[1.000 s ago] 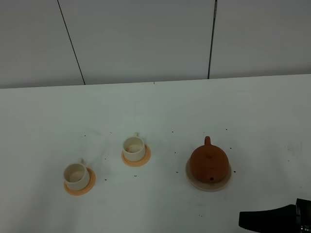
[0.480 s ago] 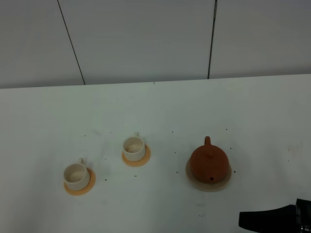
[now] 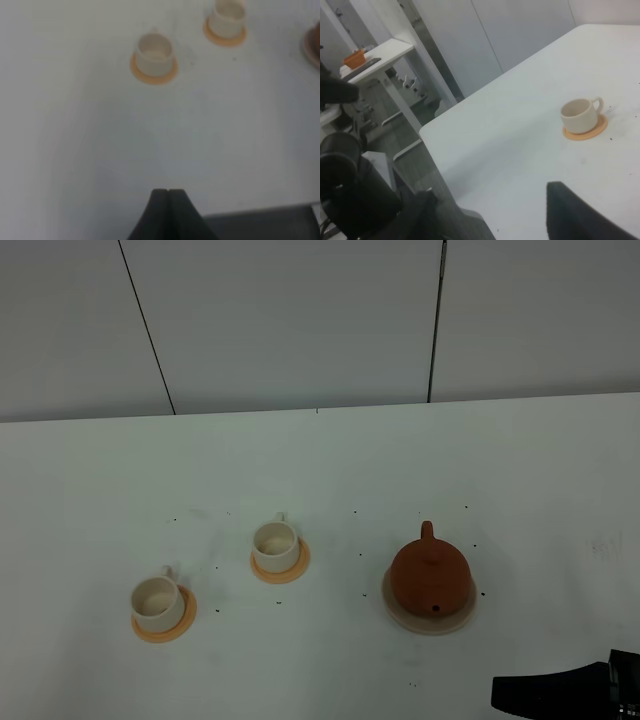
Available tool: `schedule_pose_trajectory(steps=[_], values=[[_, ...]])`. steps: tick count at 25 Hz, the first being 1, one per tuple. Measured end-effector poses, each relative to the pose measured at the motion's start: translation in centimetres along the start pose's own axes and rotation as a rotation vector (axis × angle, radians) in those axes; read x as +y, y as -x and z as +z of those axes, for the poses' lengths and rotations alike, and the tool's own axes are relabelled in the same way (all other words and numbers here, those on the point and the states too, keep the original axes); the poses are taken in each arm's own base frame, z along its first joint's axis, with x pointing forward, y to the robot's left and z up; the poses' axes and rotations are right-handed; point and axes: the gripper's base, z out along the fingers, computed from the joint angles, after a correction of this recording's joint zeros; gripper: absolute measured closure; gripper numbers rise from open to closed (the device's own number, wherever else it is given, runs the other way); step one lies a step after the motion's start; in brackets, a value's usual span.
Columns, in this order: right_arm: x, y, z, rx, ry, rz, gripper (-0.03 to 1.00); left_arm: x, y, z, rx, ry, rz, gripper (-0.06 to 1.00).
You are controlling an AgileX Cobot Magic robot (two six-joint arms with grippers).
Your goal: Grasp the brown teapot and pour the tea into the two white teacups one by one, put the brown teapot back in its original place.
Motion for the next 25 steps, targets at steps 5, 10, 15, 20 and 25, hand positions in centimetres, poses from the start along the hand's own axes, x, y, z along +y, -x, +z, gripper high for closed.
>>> schedule_pose_trajectory(steps=[5, 10, 15, 20, 25], values=[[0.0, 0.0, 0.0, 0.0, 0.0, 0.0, 0.5, 0.2, -0.1, 0.3, -0.014, 0.023, 0.003, 0.93], [0.0, 0.0, 0.0, 0.0, -0.001, 0.004, 0.5, 0.4, 0.2, 0.5, -0.049, 0.037, 0.008, 0.93], [0.0, 0.0, 0.0, 0.0, 0.0, 0.02, 0.5, 1.1, 0.3, 1.4, -0.078, 0.108, 0.039, 0.93], [0.0, 0.0, 0.0, 0.001, -0.002, 0.038, 0.5, 1.1, 0.4, 1.4, -0.084, 0.112, 0.05, 0.93], [-0.2, -0.1, 0.0, 0.011, -0.026, 0.038, 0.5, 1.1, 0.4, 1.4, -0.083, 0.112, 0.053, 0.93]])
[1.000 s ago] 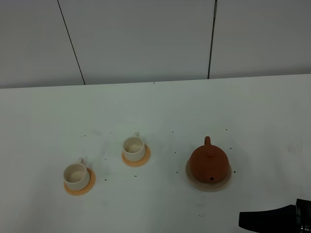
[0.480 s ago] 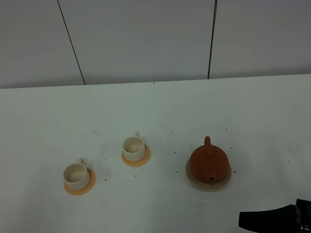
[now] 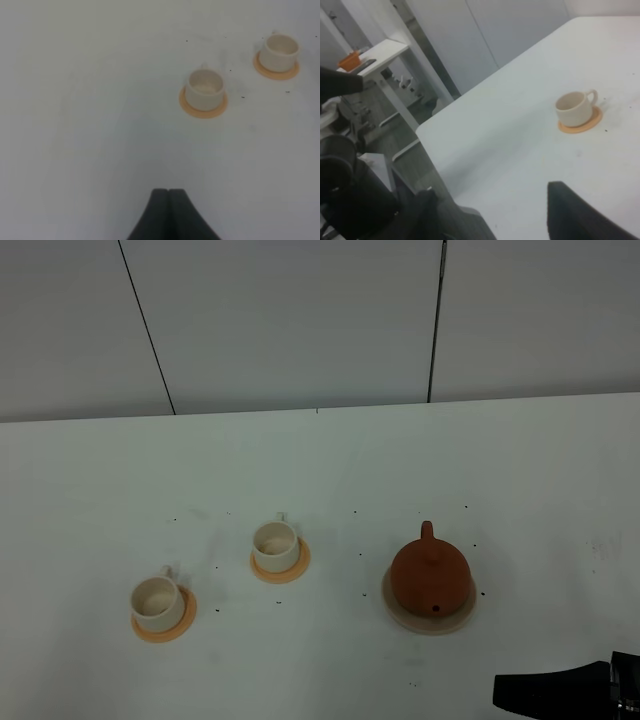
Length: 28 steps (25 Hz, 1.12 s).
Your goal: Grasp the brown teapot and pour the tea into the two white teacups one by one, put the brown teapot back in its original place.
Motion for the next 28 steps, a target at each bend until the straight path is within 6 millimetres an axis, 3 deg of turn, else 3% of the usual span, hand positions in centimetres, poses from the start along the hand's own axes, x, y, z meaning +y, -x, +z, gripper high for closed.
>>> schedule_pose_trajectory(steps=[5, 8, 14, 18, 21, 28], values=[[0.0, 0.0, 0.0, 0.001, -0.005, 0.08, 0.5, 0.0, 0.0, 0.0, 0.0, 0.001, 0.0, 0.93], [-0.6, 1.0, 0.2, -0.005, -0.049, 0.157, 0.5, 0.0, 0.0, 0.0, 0.0, 0.002, 0.001, 0.93], [-3.4, 6.3, 0.9, -0.011, -0.238, 0.269, 0.54, 0.0, 0.0, 0.0, 0.0, 0.002, 0.001, 0.93], [-7.9, 10.3, 2.4, 0.078, -0.428, 0.352, 0.61, 0.0, 0.0, 0.0, 0.0, 0.002, 0.001, 0.92], [-11.5, 12.9, 4.4, 0.18, -0.464, 0.413, 0.64, 0.0, 0.0, 0.0, 0.0, 0.002, 0.001, 0.92], [-18.1, 15.3, 8.7, 0.358, -0.443, 0.575, 0.65, 0.0, 0.0, 0.0, 0.0, 0.002, 0.001, 0.92]])
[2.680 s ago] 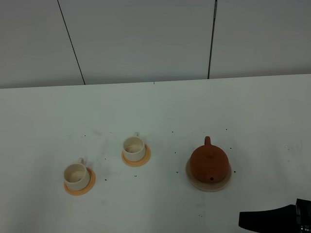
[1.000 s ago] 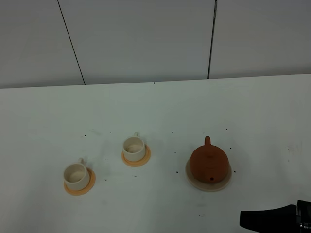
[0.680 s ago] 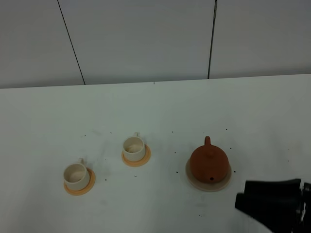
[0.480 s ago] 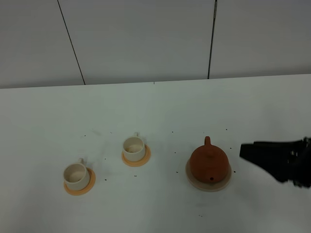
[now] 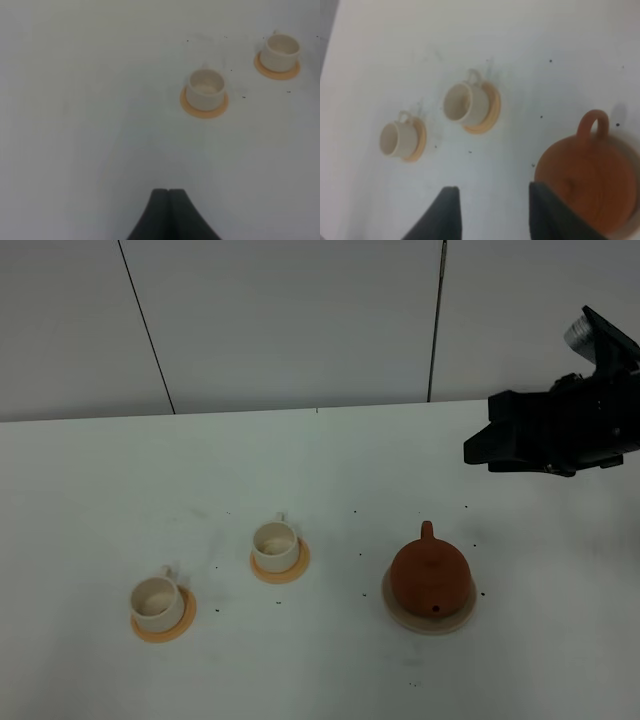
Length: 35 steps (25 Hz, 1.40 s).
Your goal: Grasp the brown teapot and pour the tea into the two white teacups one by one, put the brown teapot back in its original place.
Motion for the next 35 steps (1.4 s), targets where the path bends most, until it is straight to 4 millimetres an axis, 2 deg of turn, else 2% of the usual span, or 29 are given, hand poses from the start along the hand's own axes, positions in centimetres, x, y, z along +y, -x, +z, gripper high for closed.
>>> schedule_pose_trajectory(steps=[3, 8, 11, 17, 21, 27, 32, 35], values=[[0.0, 1.7, 1.0, 0.044, -0.038, -0.052, 0.65, 0.0, 0.0, 0.0, 0.0, 0.0, 0.0, 0.92], [1.4, 3.2, 3.0, 0.096, -0.137, -0.337, 0.65, 0.0, 0.0, 0.0, 0.0, 0.0, 0.0, 0.92], [2.3, 4.1, 4.2, 0.098, -0.154, -0.394, 0.66, 0.0, 0.0, 0.0, 0.0, 0.0, 0.0, 0.92], [1.9, 3.4, 7.2, 0.223, -0.243, -0.464, 0.7, 0.0, 0.0, 0.0, -0.001, 0.002, 0.001, 0.92], [1.5, 2.7, 7.8, 0.341, -0.258, -0.743, 0.71, 0.0, 0.0, 0.0, -0.001, 0.003, 0.002, 0.92], [1.6, 2.3, 7.7, 0.461, -0.151, -1.236, 0.71, 0.0, 0.0, 0.0, -0.001, 0.003, 0.002, 0.92], [2.6, 2.3, 8.1, 0.422, -0.035, -1.498, 0.71, 0.0, 0.0, 0.0, -0.001, 0.003, 0.002, 0.91], [3.1, 2.9, 8.4, 0.333, -0.027, -1.635, 0.71, 0.0, 0.0, 0.0, -0.002, 0.003, 0.002, 0.91]])
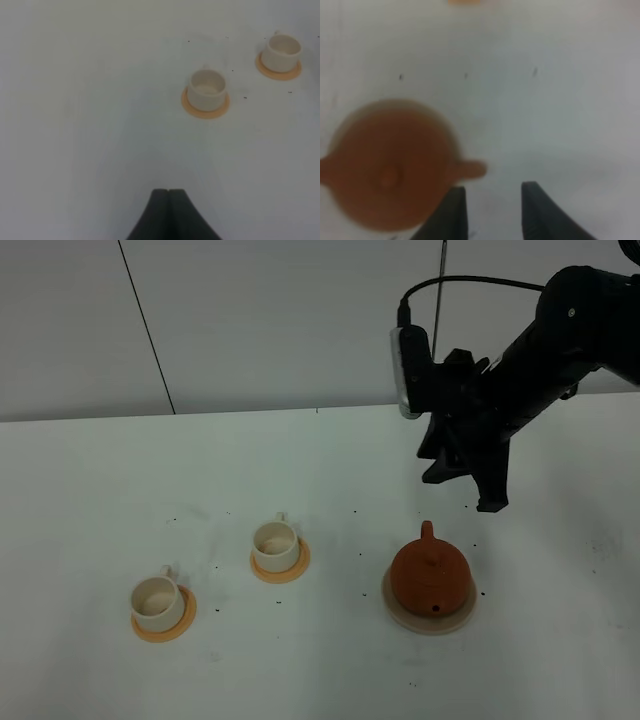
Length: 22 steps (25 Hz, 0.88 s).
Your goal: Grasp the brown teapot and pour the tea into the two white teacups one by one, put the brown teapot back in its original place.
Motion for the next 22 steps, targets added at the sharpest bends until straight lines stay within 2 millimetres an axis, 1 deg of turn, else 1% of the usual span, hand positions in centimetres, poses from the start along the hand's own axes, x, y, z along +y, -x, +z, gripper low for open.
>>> schedule_pose_trajectory(steps=[5, 8, 11, 13, 16, 19, 22], values=[[-1.4, 0.8, -0.1, -0.063, -0.16, -0.067, 0.73, 0.0, 0.0, 0.0, 0.0, 0.0, 0.0, 0.91], [-1.3, 1.3, 0.0, -0.071, -0.17, -0.235, 0.74, 0.0, 0.0, 0.0, 0.0, 0.0, 0.0, 0.91], [-1.0, 1.8, 0.3, -0.068, -0.144, -0.334, 0.75, 0.0, 0.0, 0.0, -0.001, 0.0, 0.0, 0.91], [-0.6, 2.0, 0.8, -0.024, -0.117, -0.41, 0.75, 0.0, 0.0, 0.0, -0.001, 0.0, 0.0, 0.91], [0.2, 2.3, 2.0, 0.074, -0.04, -0.551, 0.75, 0.0, 0.0, 0.0, -0.001, 0.0, 0.0, 0.9], [0.9, 1.9, 3.2, 0.162, 0.052, -0.661, 0.75, 0.0, 0.0, 0.0, -0.001, 0.001, 0.0, 0.9], [1.1, 0.8, 4.2, 0.285, 0.125, -0.776, 0.75, 0.0, 0.0, 0.0, -0.001, 0.002, 0.001, 0.9]])
